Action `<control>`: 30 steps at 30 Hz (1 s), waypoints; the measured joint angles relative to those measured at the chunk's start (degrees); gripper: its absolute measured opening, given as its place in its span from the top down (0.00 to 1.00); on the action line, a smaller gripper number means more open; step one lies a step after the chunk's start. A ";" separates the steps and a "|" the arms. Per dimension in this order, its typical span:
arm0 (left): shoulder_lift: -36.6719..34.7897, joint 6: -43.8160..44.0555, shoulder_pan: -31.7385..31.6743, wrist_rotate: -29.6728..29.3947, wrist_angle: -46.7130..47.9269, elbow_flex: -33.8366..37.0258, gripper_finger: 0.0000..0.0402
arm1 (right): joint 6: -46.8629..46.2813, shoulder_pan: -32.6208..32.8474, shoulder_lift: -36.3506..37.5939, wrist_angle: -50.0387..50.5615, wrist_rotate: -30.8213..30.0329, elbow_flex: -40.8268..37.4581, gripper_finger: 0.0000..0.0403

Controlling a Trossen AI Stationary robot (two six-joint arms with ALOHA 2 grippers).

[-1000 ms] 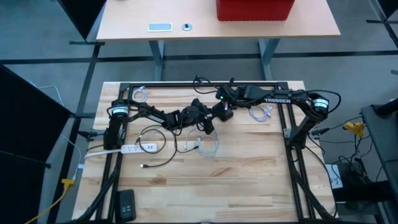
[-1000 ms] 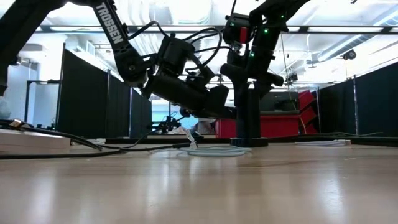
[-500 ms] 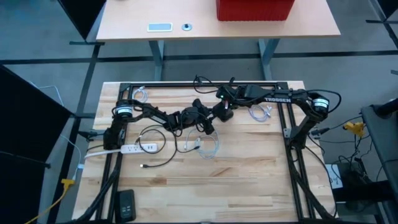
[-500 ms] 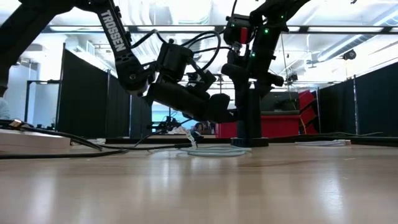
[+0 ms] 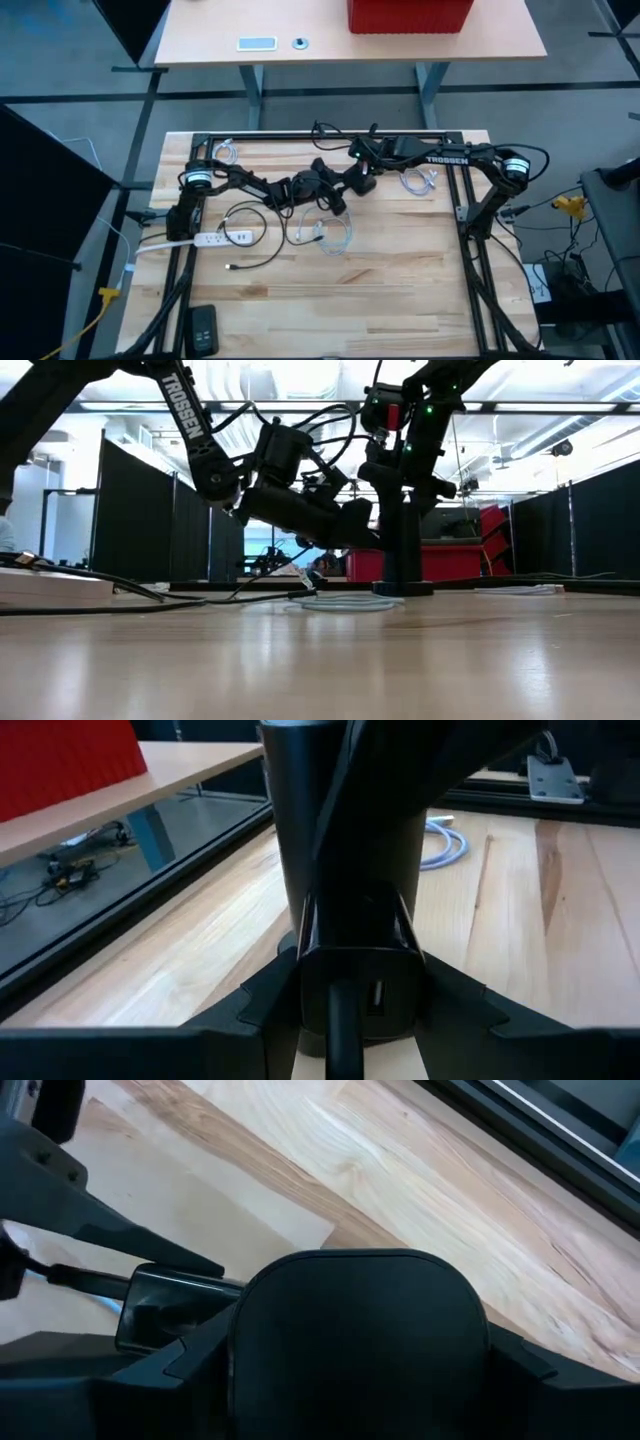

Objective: Insert USB
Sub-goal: Insert the black charger adapter into the black outlet extension

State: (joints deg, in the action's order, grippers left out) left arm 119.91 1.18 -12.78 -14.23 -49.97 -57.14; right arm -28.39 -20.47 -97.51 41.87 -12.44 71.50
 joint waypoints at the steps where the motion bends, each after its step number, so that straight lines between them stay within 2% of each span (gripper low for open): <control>1: 1.05 0.40 -0.02 -0.49 -0.61 -0.45 0.64 | -0.04 0.00 0.00 0.09 -0.19 -0.02 0.35; 5: 3.62 1.49 -0.13 -1.50 -3.37 -2.12 0.64 | -0.55 -0.04 0.03 0.40 -1.05 -0.22 0.35; 14: 3.44 0.88 -0.28 -2.85 -2.22 -3.90 0.64 | -0.74 -0.20 0.07 0.85 -1.56 -0.42 0.35; 23: 8.00 0.39 -0.32 -3.56 -4.65 -7.98 0.64 | -1.13 -0.38 0.16 3.19 -4.08 -0.44 0.35; 30: 6.71 -3.54 0.39 -3.94 -3.26 -7.81 0.64 | -0.22 -2.40 0.31 2.75 -1.07 -1.09 0.35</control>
State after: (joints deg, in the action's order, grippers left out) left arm 126.62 -2.37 -12.38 -18.17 -53.23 -64.95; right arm -28.61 -22.87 -97.21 44.62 -13.51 70.41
